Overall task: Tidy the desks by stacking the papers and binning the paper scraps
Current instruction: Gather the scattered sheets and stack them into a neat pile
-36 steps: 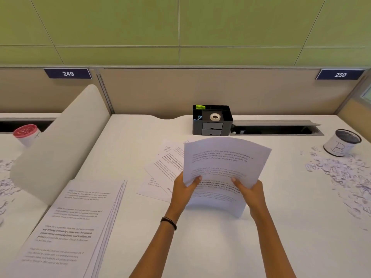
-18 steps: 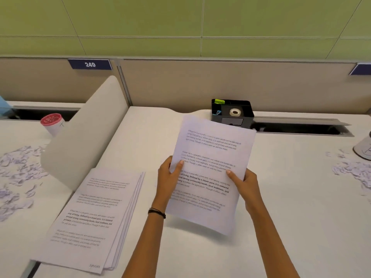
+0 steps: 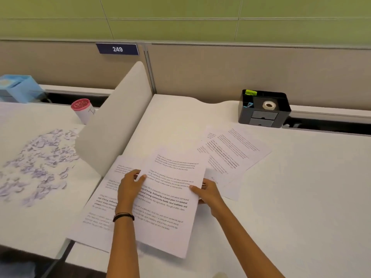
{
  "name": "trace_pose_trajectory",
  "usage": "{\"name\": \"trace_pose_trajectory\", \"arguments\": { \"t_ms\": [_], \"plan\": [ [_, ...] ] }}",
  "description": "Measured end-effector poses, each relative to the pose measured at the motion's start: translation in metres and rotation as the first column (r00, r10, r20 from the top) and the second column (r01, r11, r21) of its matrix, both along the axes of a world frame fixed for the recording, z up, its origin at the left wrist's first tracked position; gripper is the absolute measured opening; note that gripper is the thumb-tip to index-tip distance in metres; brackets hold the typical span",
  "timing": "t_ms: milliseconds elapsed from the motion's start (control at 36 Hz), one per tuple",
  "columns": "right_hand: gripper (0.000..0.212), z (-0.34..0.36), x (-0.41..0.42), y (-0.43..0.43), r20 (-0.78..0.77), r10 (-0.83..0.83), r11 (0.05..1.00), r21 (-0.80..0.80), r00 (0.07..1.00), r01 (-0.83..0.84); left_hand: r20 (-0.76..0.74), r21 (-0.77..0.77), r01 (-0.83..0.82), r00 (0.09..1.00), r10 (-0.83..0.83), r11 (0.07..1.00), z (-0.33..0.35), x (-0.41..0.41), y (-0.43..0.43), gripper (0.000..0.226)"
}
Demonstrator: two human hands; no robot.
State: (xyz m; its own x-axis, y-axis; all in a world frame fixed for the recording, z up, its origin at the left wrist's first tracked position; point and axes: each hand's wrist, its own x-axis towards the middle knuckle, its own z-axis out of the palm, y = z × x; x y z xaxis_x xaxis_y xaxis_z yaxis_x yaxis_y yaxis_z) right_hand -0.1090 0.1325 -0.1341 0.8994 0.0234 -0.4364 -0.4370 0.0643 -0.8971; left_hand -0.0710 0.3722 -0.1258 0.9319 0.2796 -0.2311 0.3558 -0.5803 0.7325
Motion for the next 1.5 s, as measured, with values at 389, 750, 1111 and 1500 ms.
{"name": "trace_pose_trajectory", "arguments": {
  "t_ms": [389,750,1111,1500],
  "plan": [
    [0.042,-0.028,0.020,0.096,-0.107,0.192,0.981,0.045,0.976,-0.188,0.139,0.255,-0.248,0.966,0.219,0.935,-0.007,-0.005,0.077,0.029],
    [0.031,-0.033,0.027,0.036,0.278,0.116,0.916,-0.401,0.954,0.006,0.381,0.139,-0.166,0.919,0.102,0.976,-0.029,0.020,0.024,0.035],
    [0.041,-0.058,0.040,-0.124,0.177,-0.104,0.621,-0.757,0.979,0.202,0.287,-0.253,0.327,0.924,-0.253,0.910,-0.044,0.070,-0.112,0.031],
    [0.057,-0.094,0.031,-0.134,0.242,0.078,0.337,-0.919,0.967,0.203,0.098,0.012,0.355,0.930,-0.354,0.935,-0.063,0.132,-0.154,0.039]
  ]
}}
